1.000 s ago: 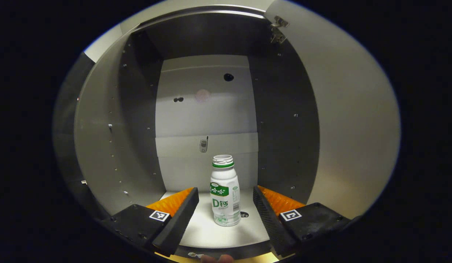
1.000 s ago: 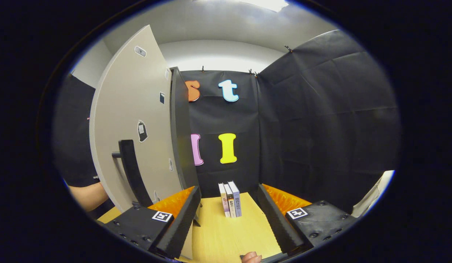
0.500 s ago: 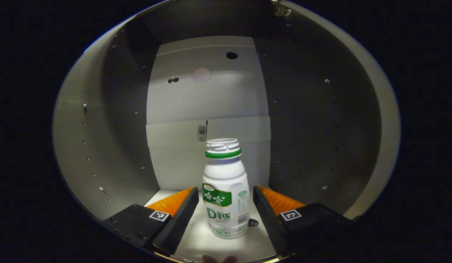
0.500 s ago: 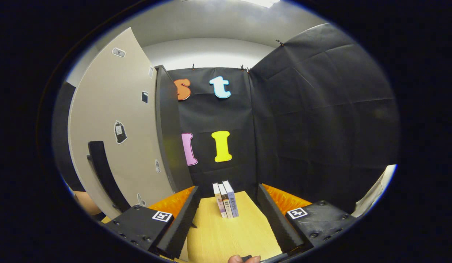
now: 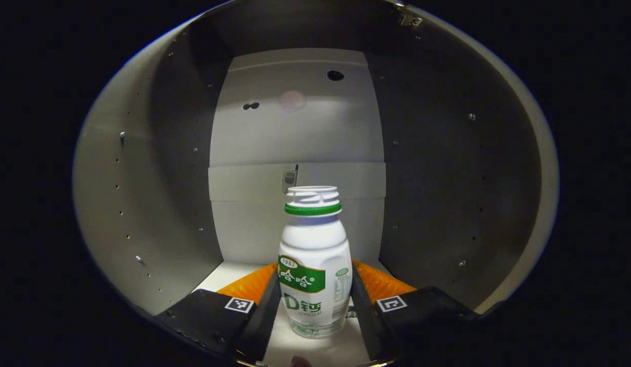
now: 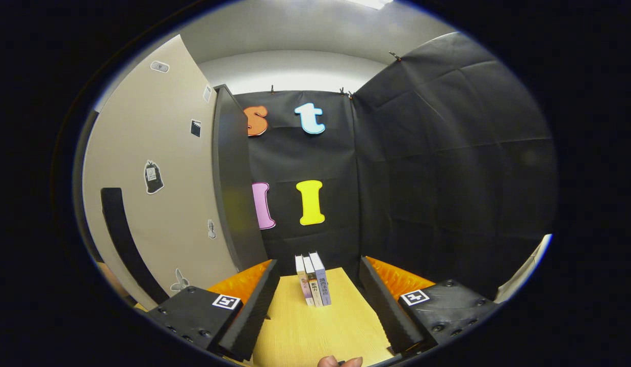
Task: Open the cabinet door with the right hand, grasp the bottle in the cabinet with the left hand and place it on the coaster, then close the cabinet door with the right hand.
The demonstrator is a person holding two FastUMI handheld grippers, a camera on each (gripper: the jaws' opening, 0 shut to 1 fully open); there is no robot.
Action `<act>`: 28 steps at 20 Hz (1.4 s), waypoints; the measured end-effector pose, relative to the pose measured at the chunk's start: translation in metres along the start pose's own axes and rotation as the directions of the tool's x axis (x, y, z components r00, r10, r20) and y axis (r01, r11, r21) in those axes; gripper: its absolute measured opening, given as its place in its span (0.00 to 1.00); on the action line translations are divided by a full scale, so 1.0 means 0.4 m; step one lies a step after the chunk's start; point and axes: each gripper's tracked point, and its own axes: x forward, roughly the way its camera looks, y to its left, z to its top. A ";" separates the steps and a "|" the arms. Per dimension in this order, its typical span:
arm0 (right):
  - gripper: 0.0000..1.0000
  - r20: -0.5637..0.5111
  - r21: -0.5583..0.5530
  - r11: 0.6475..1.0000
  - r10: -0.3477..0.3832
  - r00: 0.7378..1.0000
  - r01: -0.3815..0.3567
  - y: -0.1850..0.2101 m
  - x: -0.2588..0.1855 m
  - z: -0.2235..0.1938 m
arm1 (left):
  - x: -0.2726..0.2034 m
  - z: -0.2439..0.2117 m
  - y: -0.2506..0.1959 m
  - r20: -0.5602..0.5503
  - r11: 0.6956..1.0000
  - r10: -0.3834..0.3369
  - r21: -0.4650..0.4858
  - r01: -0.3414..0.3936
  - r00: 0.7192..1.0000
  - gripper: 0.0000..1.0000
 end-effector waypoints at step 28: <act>0.98 0.158 0.023 0.992 -0.123 0.980 0.121 0.010 0.006 0.082 | -0.804 -0.434 0.469 0.029 1.000 -0.008 0.017 0.008 1.000 0.72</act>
